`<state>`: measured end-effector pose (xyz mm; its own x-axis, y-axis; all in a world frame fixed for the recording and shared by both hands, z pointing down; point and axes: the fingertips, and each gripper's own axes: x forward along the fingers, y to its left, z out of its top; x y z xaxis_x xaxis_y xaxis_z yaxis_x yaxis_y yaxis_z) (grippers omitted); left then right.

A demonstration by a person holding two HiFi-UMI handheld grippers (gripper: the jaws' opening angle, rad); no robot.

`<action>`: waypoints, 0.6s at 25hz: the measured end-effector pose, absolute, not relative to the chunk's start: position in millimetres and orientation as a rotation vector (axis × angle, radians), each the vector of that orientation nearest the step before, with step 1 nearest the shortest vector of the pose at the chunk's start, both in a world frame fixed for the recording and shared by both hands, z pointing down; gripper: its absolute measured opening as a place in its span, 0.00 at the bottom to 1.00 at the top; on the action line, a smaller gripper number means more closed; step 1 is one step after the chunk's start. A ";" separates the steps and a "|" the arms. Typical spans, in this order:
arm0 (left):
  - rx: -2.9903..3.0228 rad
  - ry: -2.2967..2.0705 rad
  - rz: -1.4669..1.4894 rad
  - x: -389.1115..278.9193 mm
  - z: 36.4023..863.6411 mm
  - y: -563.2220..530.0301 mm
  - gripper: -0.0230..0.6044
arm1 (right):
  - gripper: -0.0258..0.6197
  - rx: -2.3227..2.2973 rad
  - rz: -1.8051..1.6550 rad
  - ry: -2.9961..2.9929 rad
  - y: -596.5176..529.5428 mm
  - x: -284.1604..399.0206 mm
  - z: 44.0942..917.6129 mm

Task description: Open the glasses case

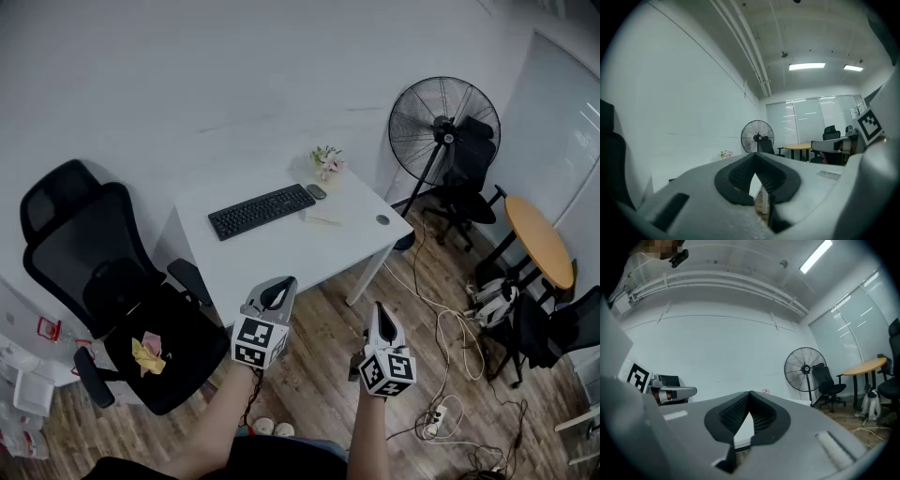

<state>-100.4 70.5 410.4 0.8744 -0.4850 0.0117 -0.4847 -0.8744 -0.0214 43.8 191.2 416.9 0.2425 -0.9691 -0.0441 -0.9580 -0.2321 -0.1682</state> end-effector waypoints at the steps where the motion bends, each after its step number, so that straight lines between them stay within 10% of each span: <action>1: -3.025 0.782 -0.027 -100.0 410.8 71.1 0.05 | 0.05 -2.345 -0.103 1.838 191.7 44.0 417.0; 15: -3.032 0.787 -0.031 -105.7 412.1 71.6 0.05 | 0.05 -2.347 -0.110 1.835 193.9 36.7 417.1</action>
<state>-105.7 71.6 412.1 0.8737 -0.4862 0.0170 -0.4860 -0.8738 -0.0143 36.7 193.9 417.1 0.2443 -0.9688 -0.0406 -0.9570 -0.2342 -0.1711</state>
